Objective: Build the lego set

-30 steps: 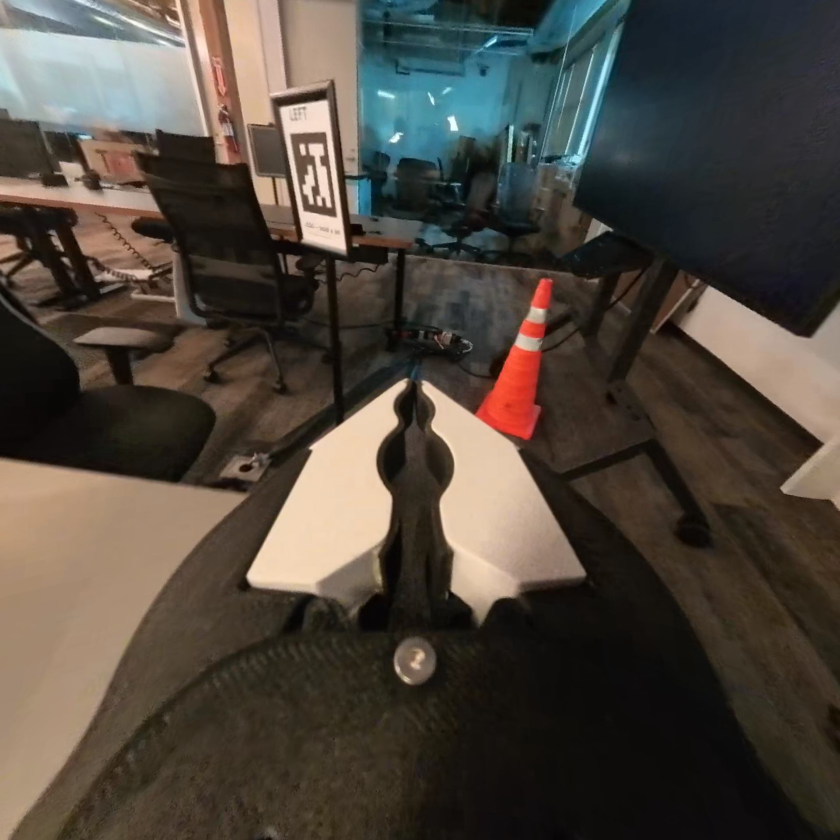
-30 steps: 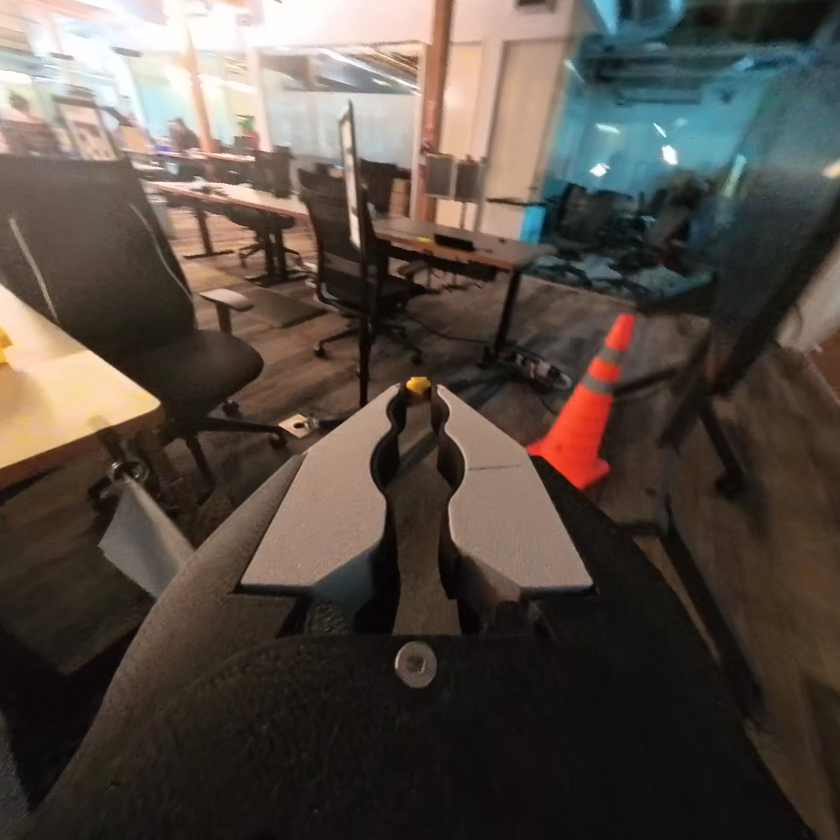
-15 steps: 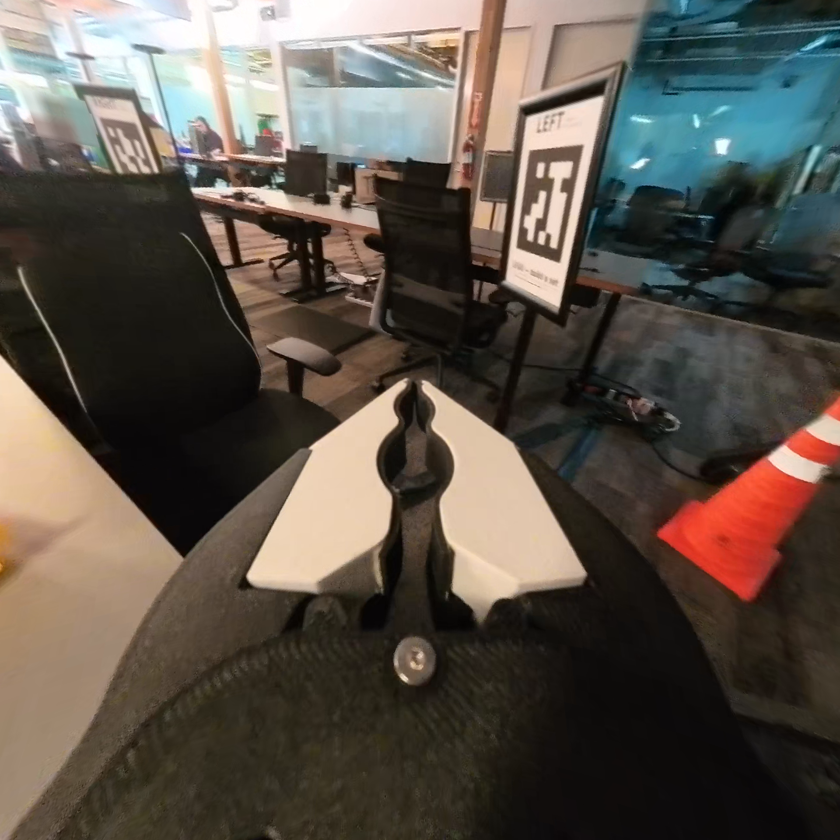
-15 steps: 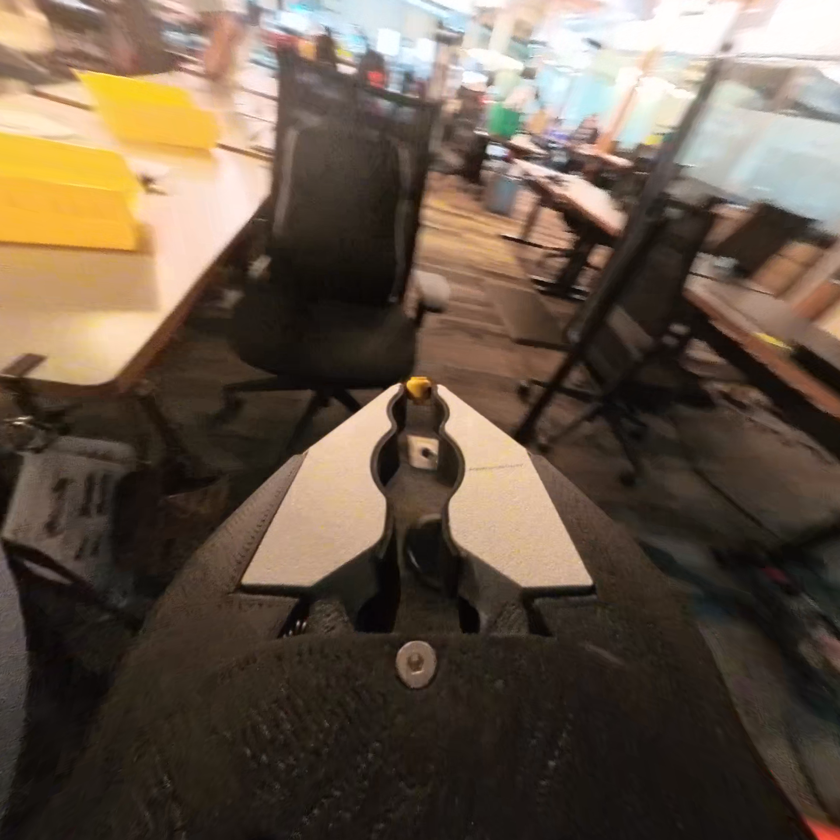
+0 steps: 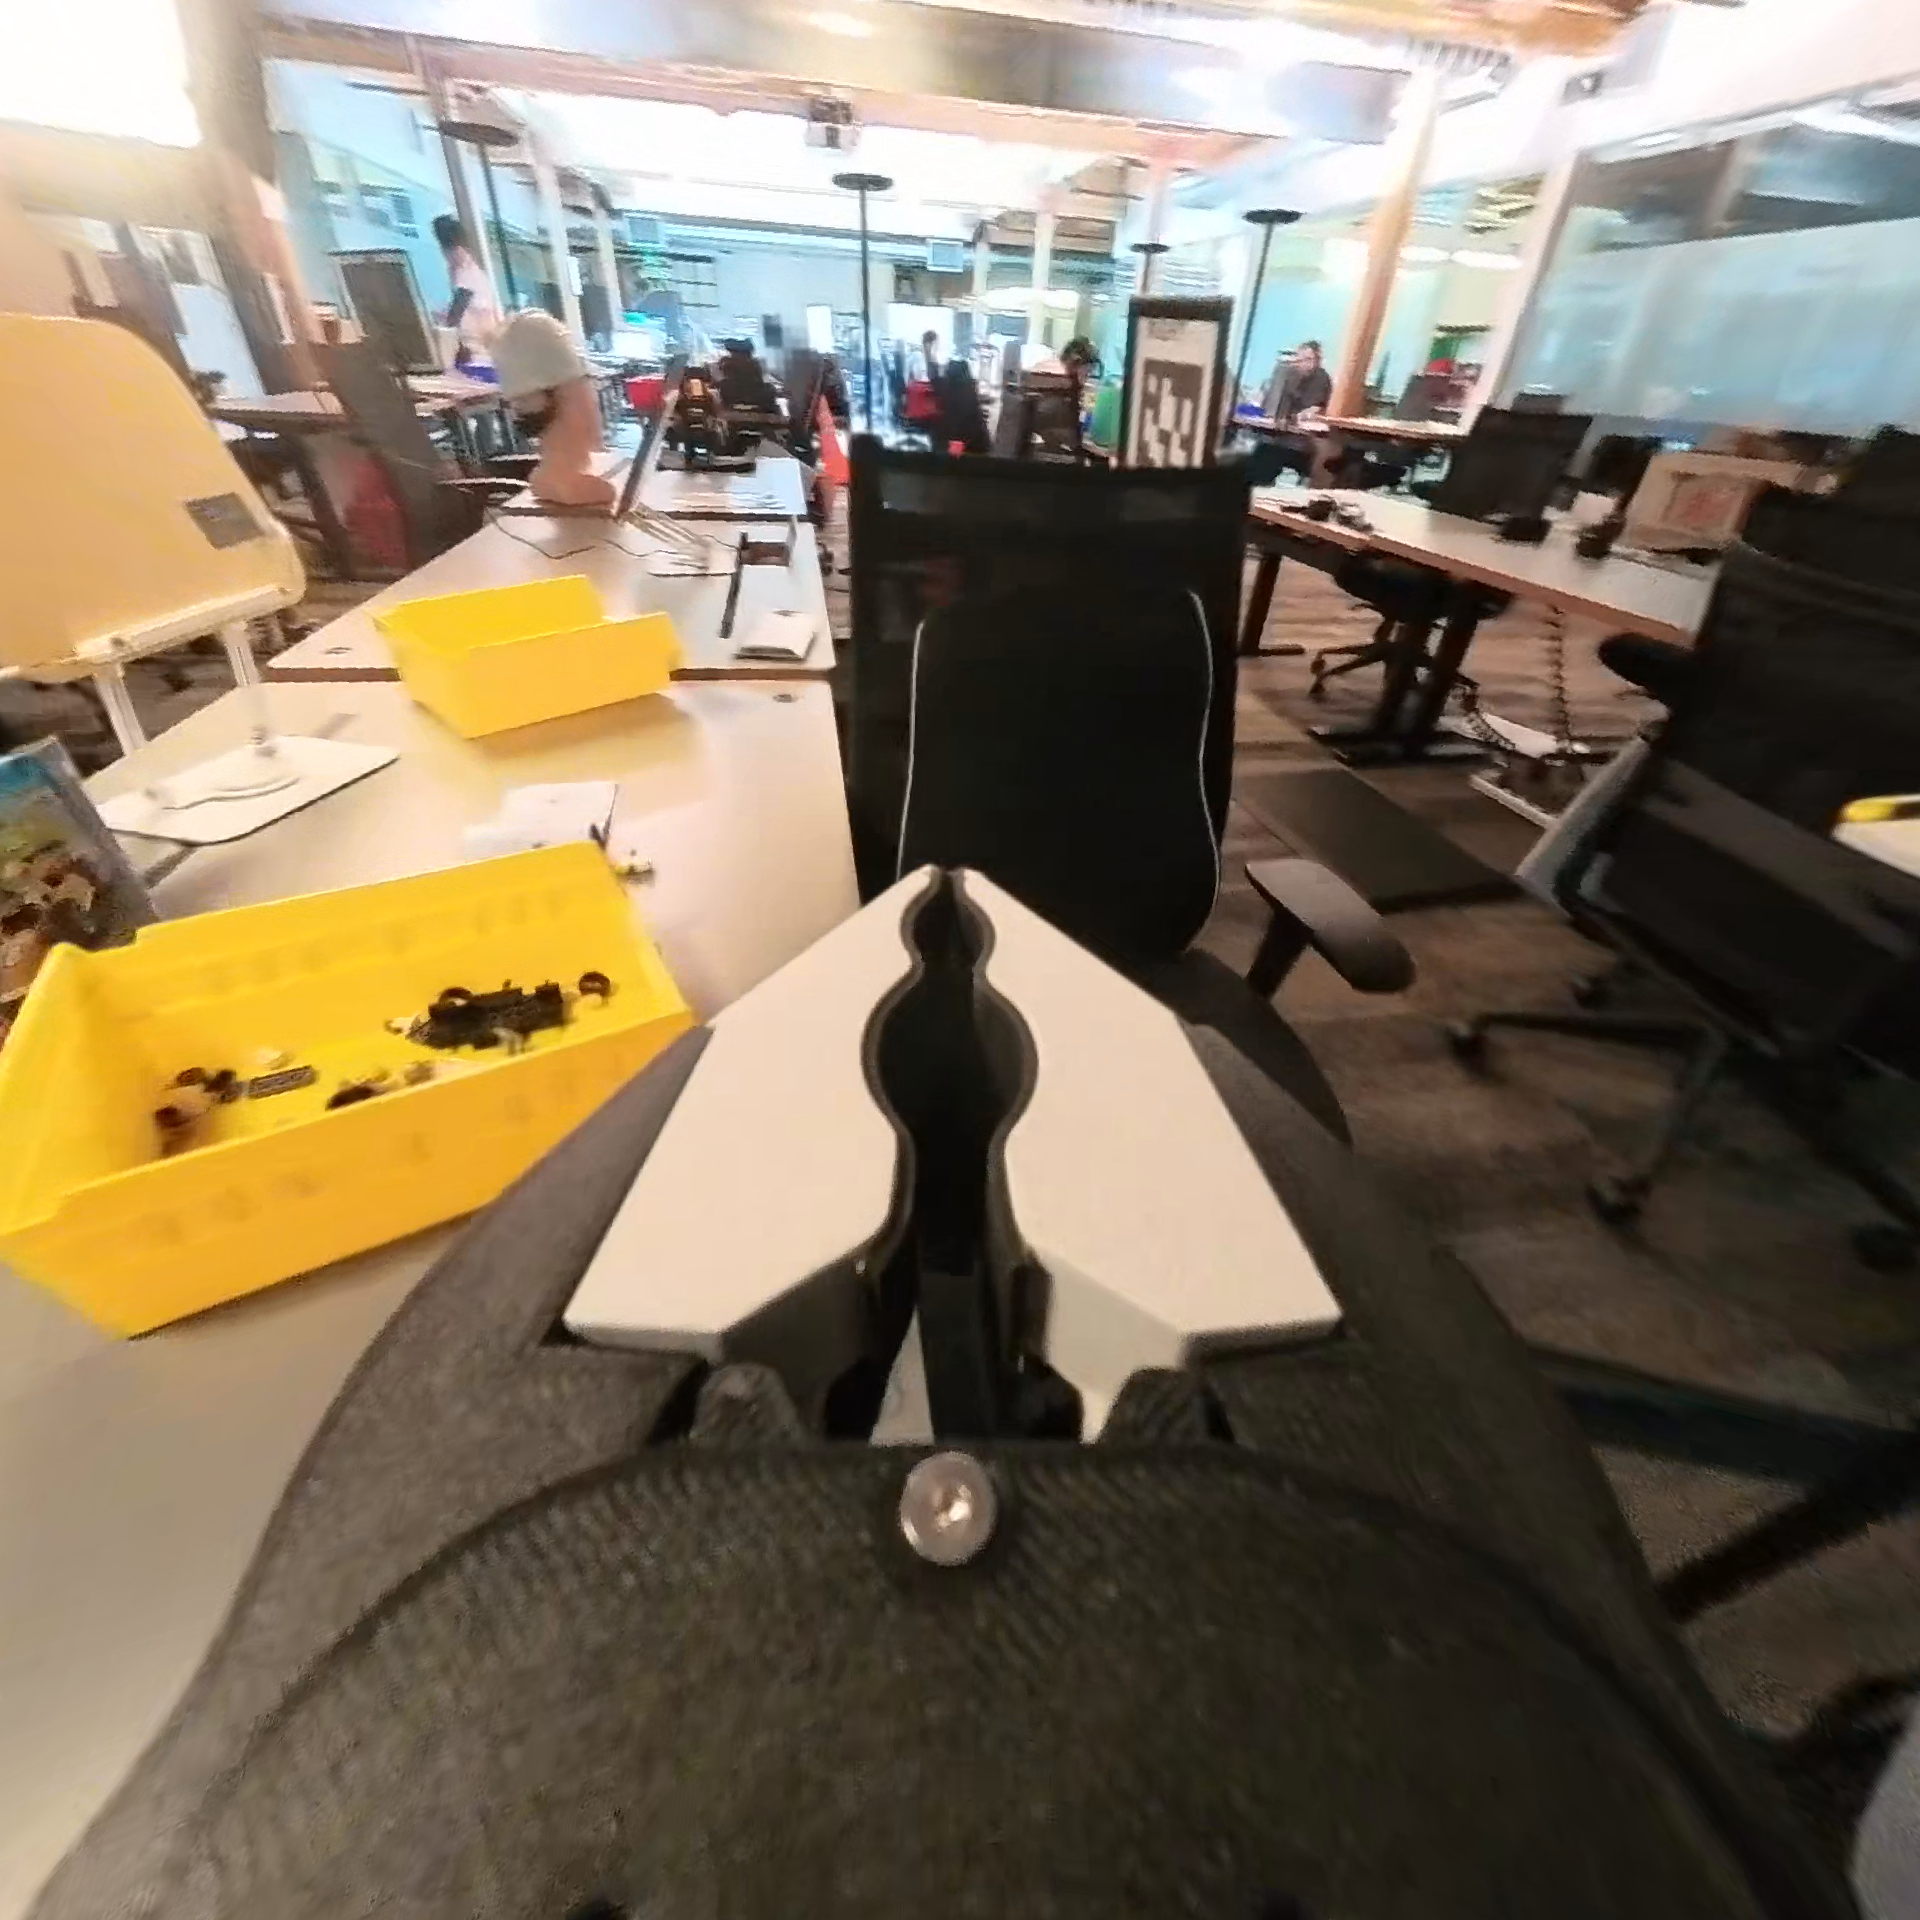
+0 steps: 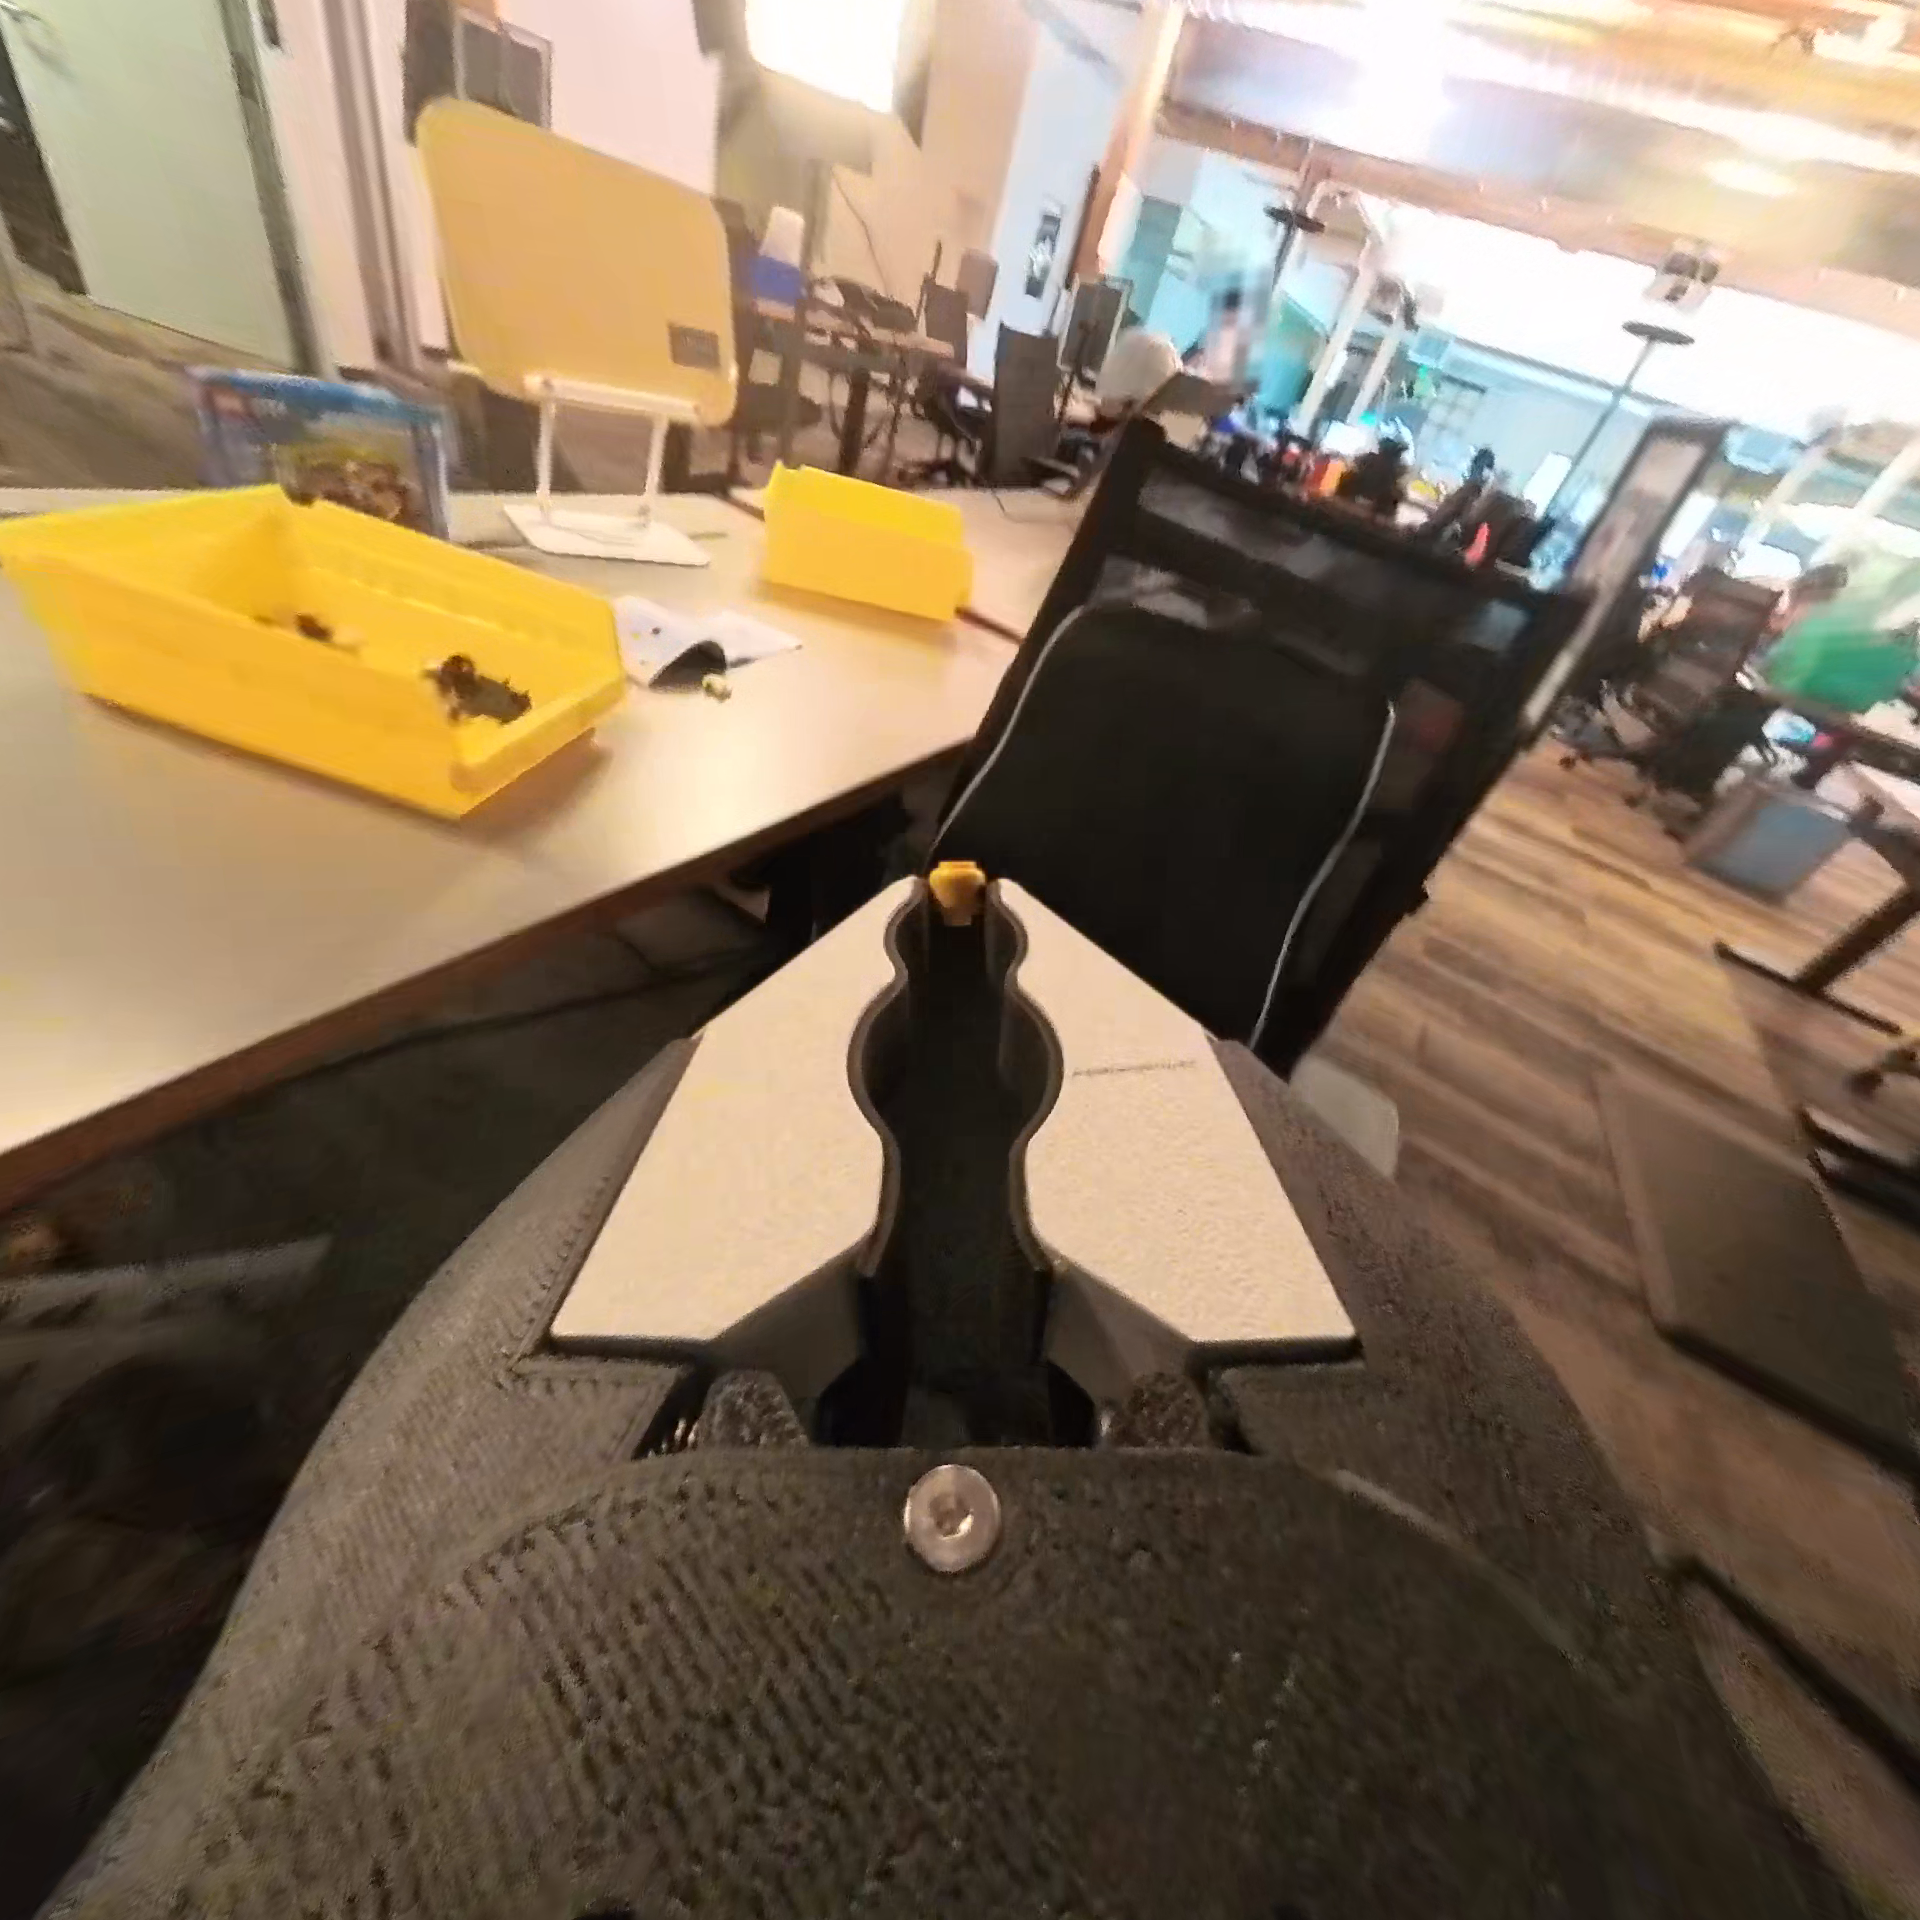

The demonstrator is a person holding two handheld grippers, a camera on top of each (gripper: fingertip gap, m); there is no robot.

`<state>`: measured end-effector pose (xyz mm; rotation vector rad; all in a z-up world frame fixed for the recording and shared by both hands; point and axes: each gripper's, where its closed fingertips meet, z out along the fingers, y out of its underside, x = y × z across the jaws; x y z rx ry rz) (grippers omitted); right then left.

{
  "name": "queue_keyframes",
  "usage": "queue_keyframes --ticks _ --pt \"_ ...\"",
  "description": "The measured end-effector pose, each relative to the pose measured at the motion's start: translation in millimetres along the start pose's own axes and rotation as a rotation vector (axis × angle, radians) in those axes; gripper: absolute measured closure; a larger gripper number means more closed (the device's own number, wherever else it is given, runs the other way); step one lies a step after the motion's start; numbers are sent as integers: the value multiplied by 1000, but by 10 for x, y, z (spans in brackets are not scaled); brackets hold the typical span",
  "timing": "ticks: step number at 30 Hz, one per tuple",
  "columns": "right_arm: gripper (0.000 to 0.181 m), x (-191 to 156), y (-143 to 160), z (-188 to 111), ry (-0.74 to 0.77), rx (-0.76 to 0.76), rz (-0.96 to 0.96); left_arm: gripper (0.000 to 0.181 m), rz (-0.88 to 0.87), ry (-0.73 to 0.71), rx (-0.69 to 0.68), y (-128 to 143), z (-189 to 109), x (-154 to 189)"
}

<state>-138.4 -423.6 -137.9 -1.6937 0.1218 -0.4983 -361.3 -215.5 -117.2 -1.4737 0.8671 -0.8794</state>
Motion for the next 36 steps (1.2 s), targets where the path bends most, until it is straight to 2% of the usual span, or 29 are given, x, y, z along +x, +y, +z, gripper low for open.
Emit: queue_keyframes --ticks 3,6,9,11,13,16,18,21,23,25,28,31,34,36 --pt "173 207 -241 751 -75 115 -17 181 10 -59 13 -149 276 -114" --pt "173 286 -489 1471 -157 169 -18 179 -11 -168 54 -379 367 -327" --pt "172 207 -851 2144 -292 244 30 170 -45 -320 52 -527 369 -603" --pt "173 59 -1062 2584 -383 289 41 166 -49 -459 105 -598 237 -740" --pt "173 -230 -1281 2987 -520 344 34 162 -14 -638 150 -608 -18 -831" --pt "173 -632 -1592 3490 -691 383 41 153 -15 -944 148 -488 -546 -863" --pt "173 -755 -1730 3756 -720 381 108 153 -30 -1082 127 -363 -831 -767" --pt "173 -1024 -1727 3904 -776 373 164 152 -71 -1257 87 -57 -1175 -608" --pt "173 -1320 -1735 3815 -865 400 144 152 -100 -1345 96 180 -1350 -450" --pt "173 -1730 -1799 3748 -979 413 150 152 -134 -1489 106 420 -1570 -249" --pt "173 -2542 -1966 3584 -1234 410 112 154 -180 -1689 169 646 -1811 136" --pt "173 -3123 -2032 3417 -1417 475 54 176 -179 -1924 138 869 -2115 644" --pt "173 -3370 -1881 3322 -1497 529 40 181 -141 -2135 153 956 -2402 1155" --pt "173 -3464 -1720 3359 -1490 574 -44 181 -70 -2233 187 1001 -2513 1273"
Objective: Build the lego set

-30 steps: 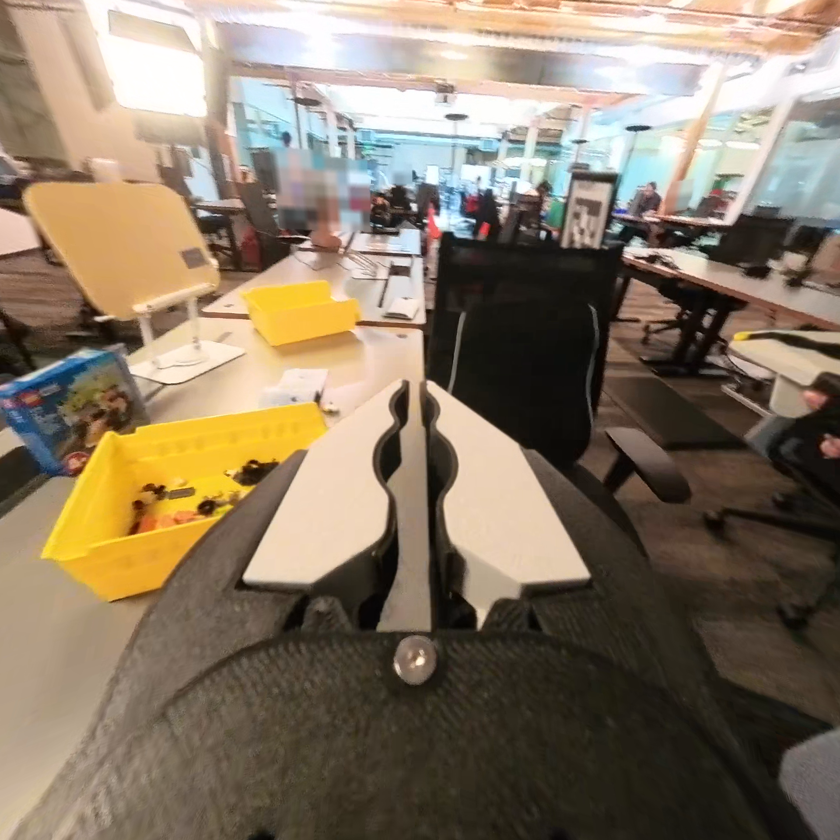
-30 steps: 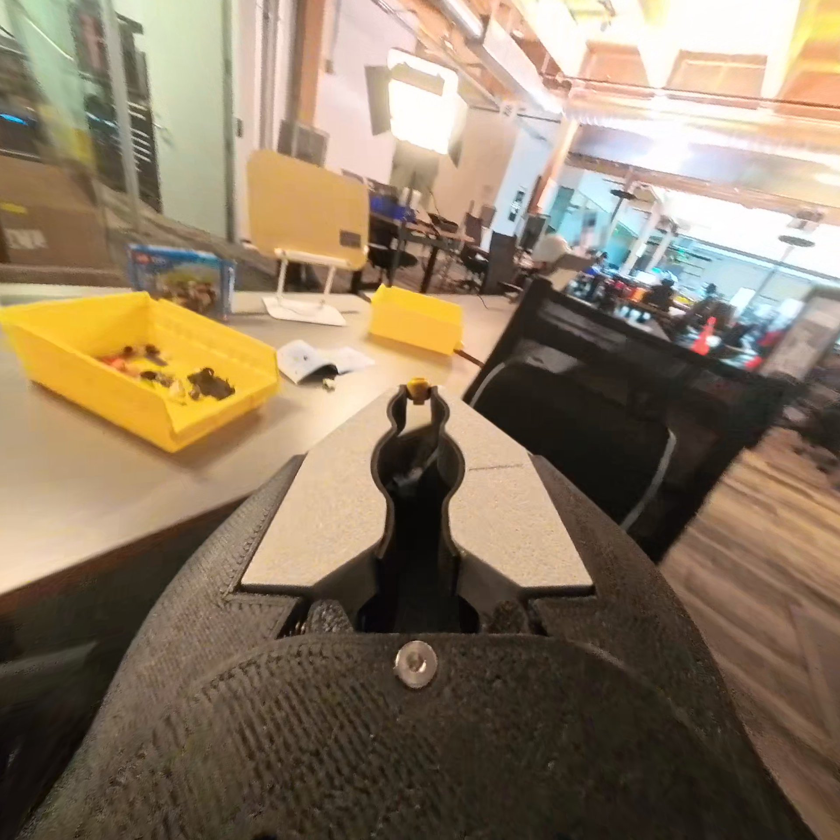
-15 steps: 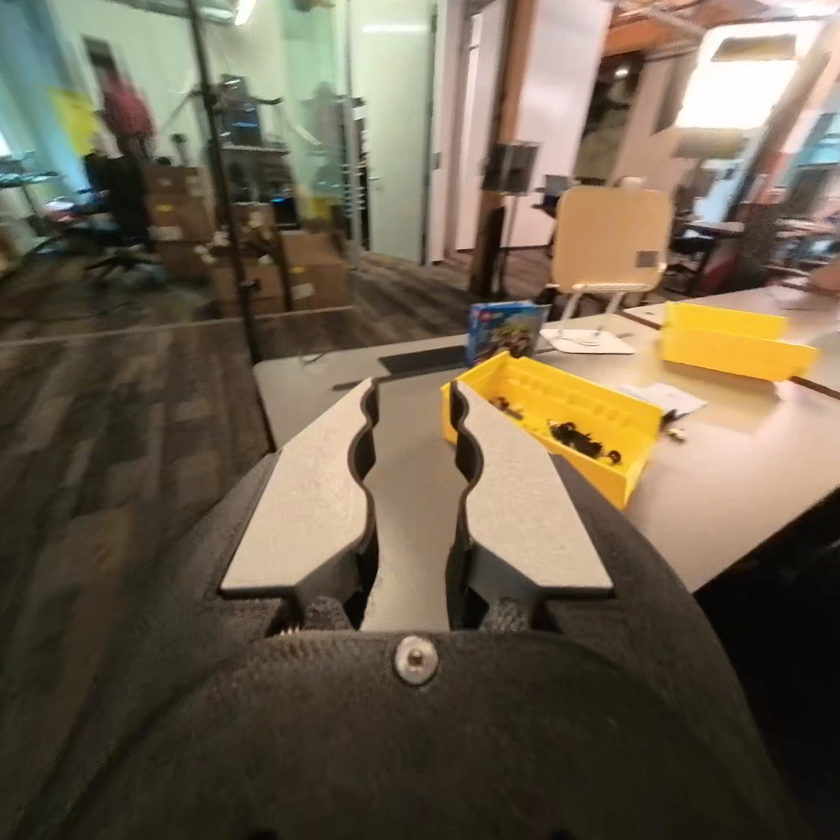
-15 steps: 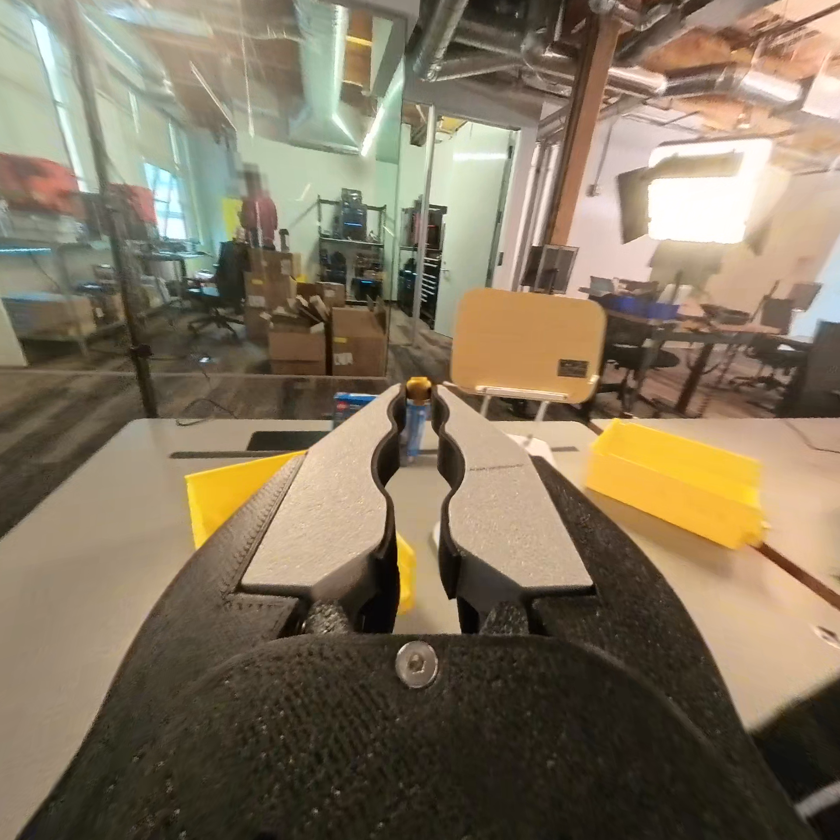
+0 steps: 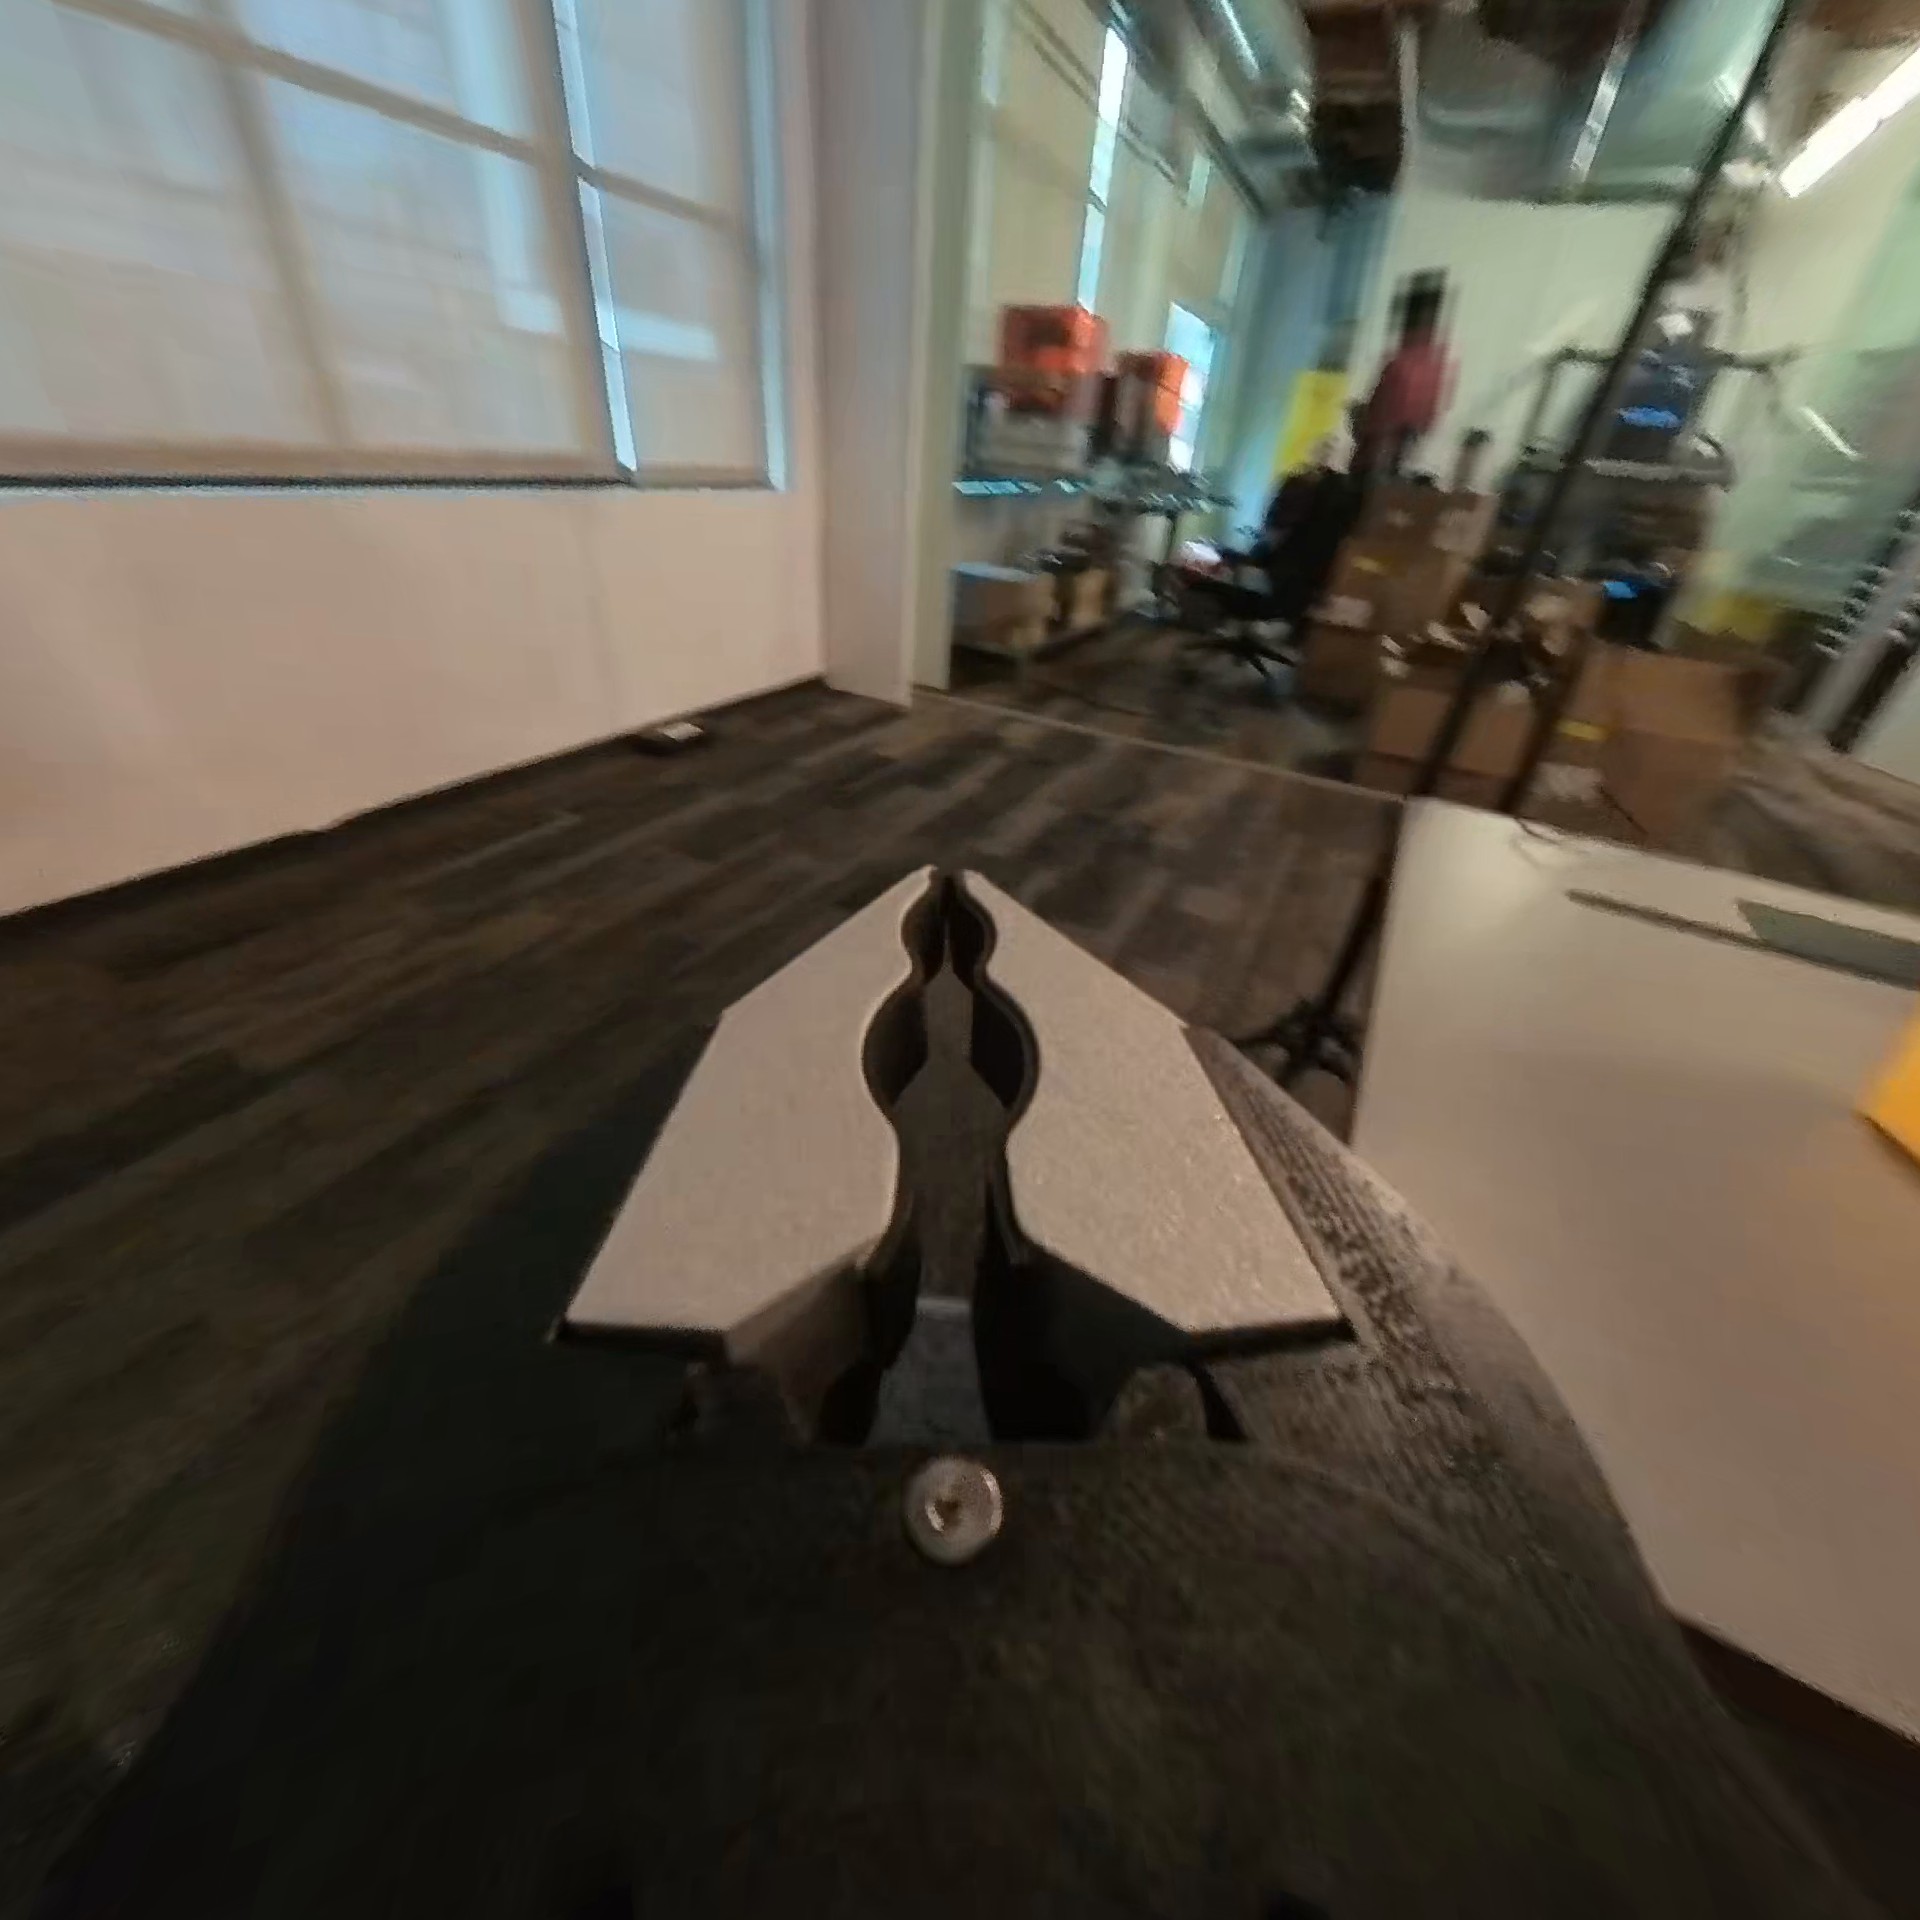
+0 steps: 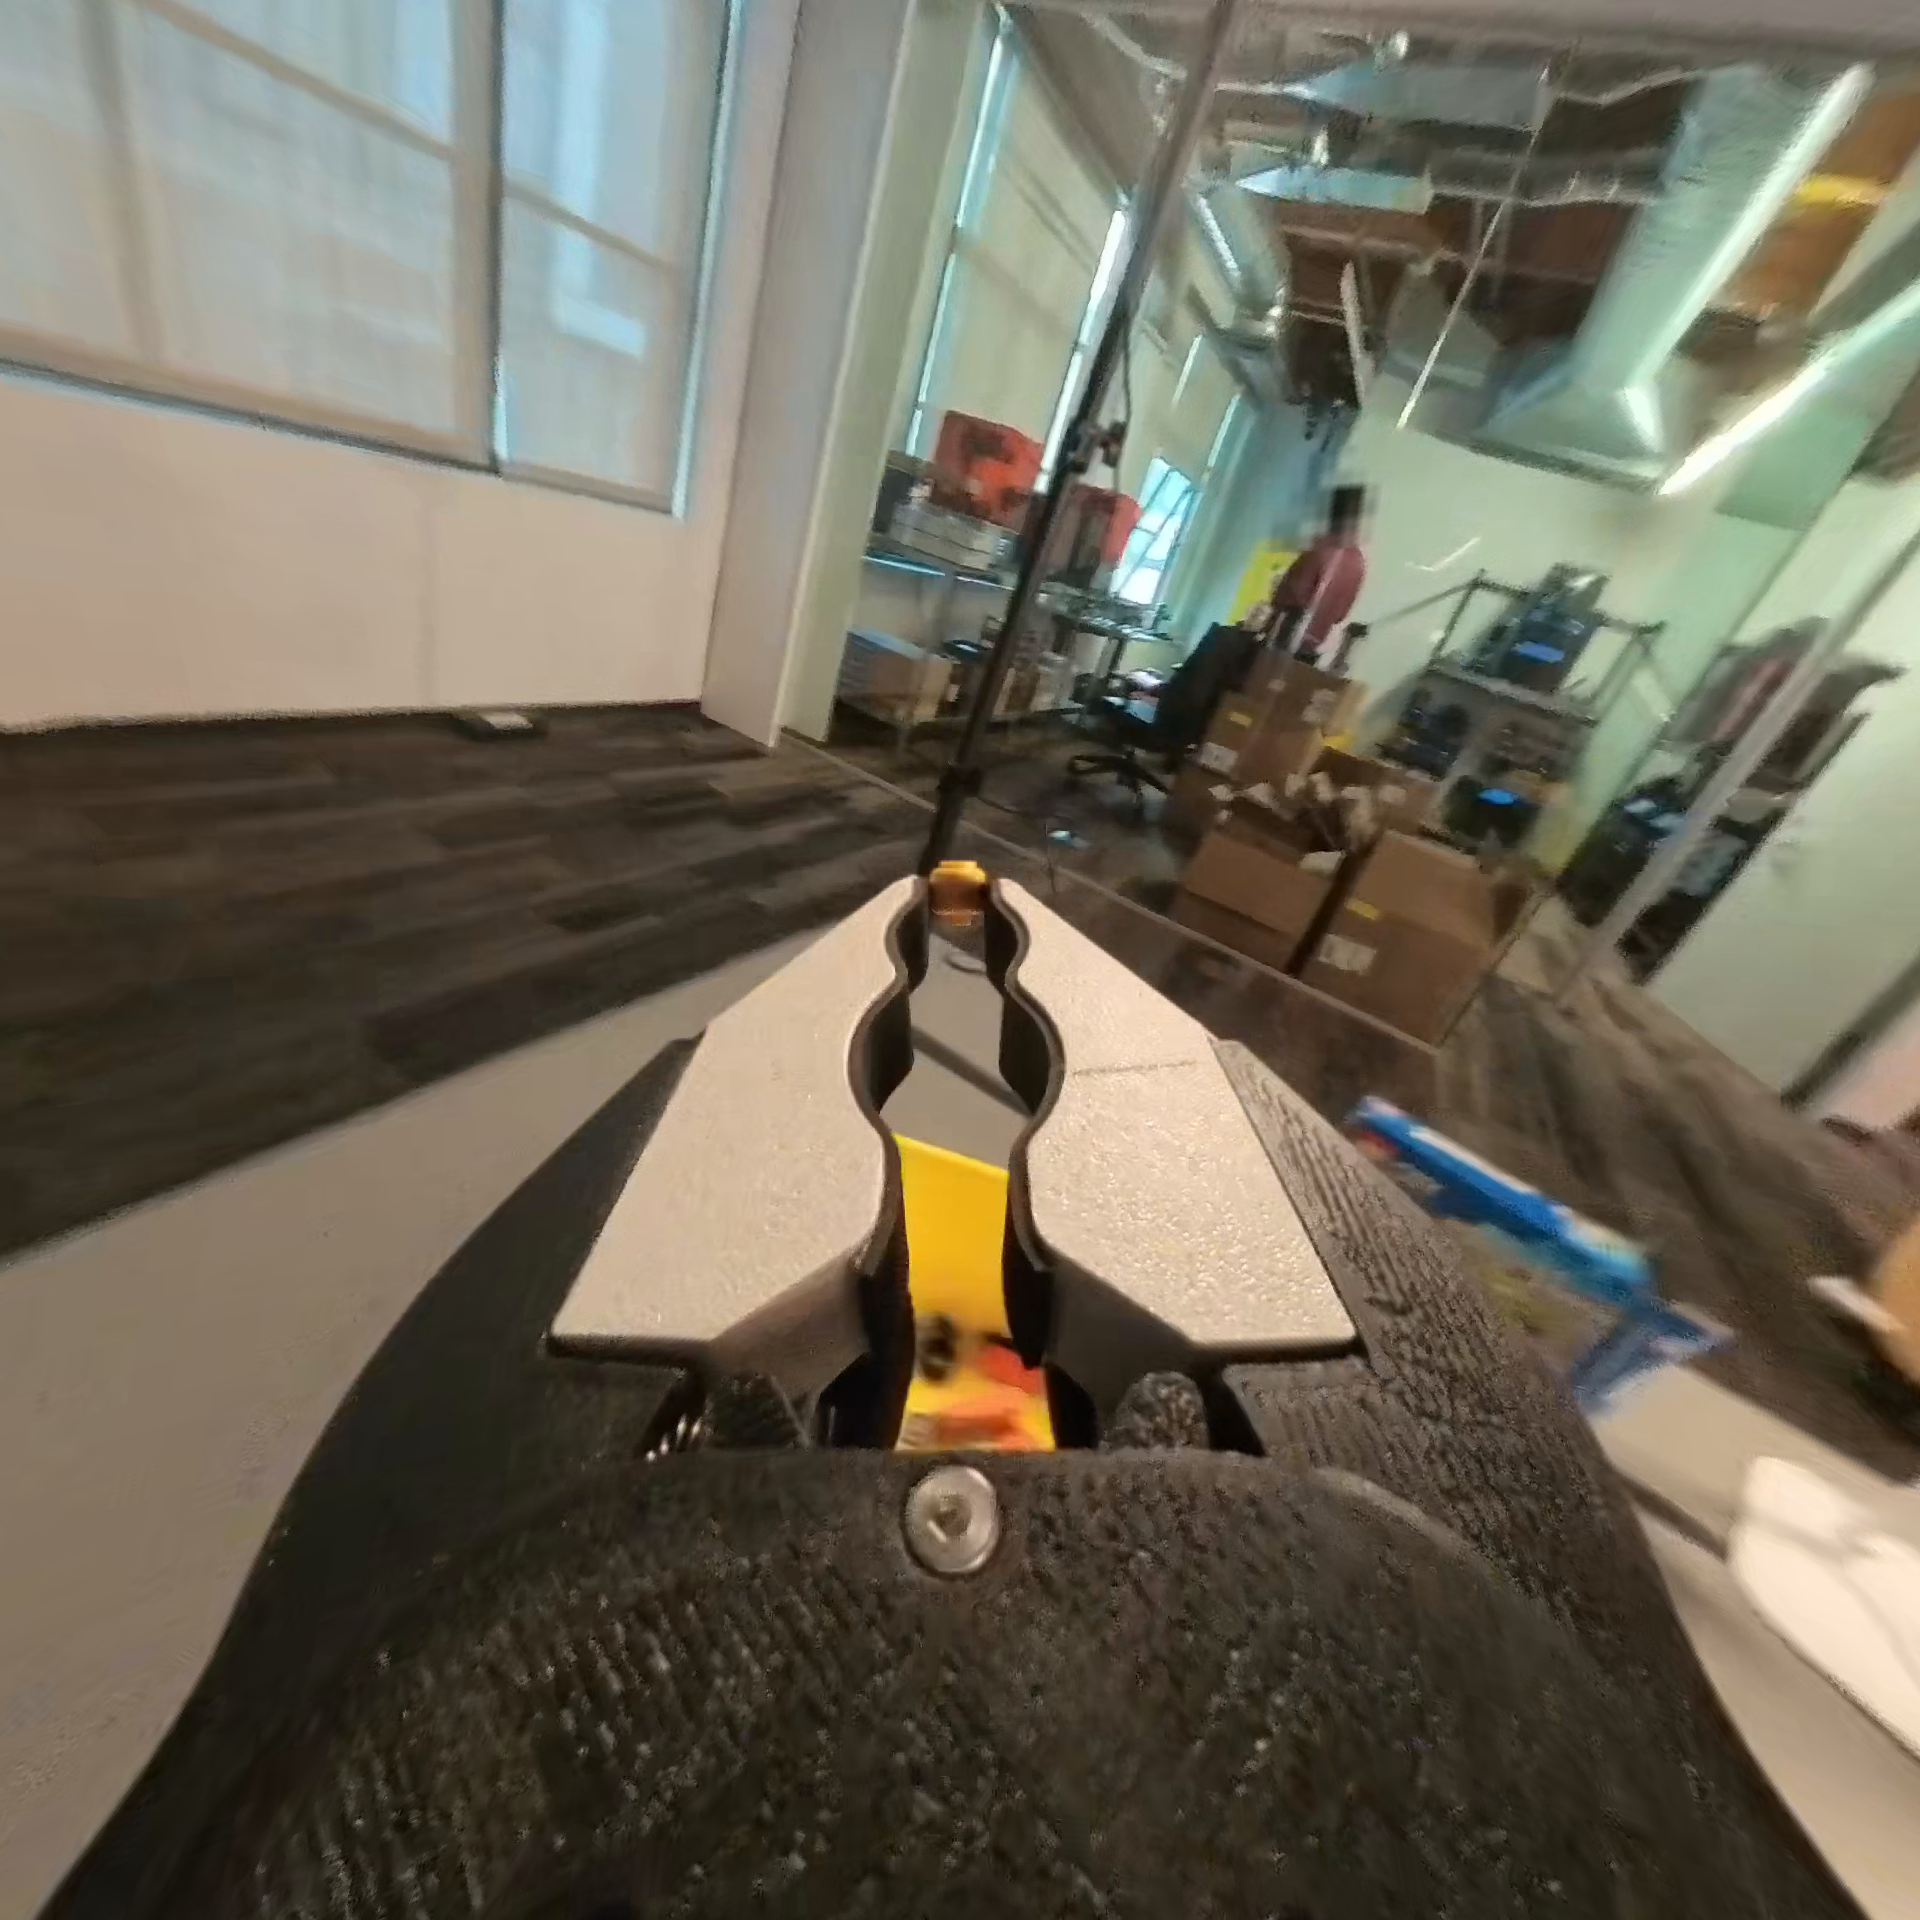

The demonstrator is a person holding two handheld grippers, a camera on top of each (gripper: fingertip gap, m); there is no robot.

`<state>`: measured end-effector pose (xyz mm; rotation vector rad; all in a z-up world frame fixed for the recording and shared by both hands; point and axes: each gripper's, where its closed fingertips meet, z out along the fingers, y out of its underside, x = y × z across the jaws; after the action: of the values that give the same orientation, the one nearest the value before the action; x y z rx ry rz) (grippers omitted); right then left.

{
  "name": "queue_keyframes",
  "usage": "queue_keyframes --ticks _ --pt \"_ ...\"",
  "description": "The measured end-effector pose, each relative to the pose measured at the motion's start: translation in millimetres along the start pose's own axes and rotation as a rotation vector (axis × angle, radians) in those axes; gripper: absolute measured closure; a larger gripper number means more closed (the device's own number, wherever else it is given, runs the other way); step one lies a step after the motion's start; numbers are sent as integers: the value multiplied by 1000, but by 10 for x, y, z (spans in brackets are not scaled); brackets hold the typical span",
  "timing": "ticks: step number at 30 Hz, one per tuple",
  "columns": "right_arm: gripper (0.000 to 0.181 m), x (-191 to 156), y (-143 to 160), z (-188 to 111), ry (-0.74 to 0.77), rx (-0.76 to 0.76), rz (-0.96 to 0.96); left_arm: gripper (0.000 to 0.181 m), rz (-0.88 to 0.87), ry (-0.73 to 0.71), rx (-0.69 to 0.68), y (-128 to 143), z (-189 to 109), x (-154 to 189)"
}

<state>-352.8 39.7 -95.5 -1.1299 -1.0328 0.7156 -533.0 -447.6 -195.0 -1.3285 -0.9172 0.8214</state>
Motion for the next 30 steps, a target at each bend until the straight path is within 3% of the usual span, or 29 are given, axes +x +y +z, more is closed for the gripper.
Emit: queue_keyframes --ticks 3,5,8,11,15,19,22,24,27,30 --pt "173 379 374 42 129 -82 -93 181 -42 -56 145 353 77 126" --pt "173 659 420 65 183 -37 -171 181 32 -88 144 861 45 262" --pt "173 1226 468 -250 231 120 -139 181 -16 -258 220 1292 -543 277" --pt "173 1885 694 -672 219 231 -6 181 11 -321 266 1443 -1120 805" --pt "173 2729 1091 -1149 229 223 72 181 36 -99 257 1126 -1541 2195" --pt "173 3188 1755 -1604 297 193 -92 181 64 235 225 1034 -1824 3667" --pt "173 3327 2201 -1854 313 168 -290 178 94 526 130 1234 -1959 4758" --pt "173 3352 2399 -1950 263 169 -313 174 173 703 56 1383 -2032 5428" --pt "173 3287 2584 -2021 188 180 -382 170 222 1006 -59 1560 -2191 6376" --pt "173 3200 2711 -2049 156 184 -460 159 211 1159 -195 1752 -2111 7104"
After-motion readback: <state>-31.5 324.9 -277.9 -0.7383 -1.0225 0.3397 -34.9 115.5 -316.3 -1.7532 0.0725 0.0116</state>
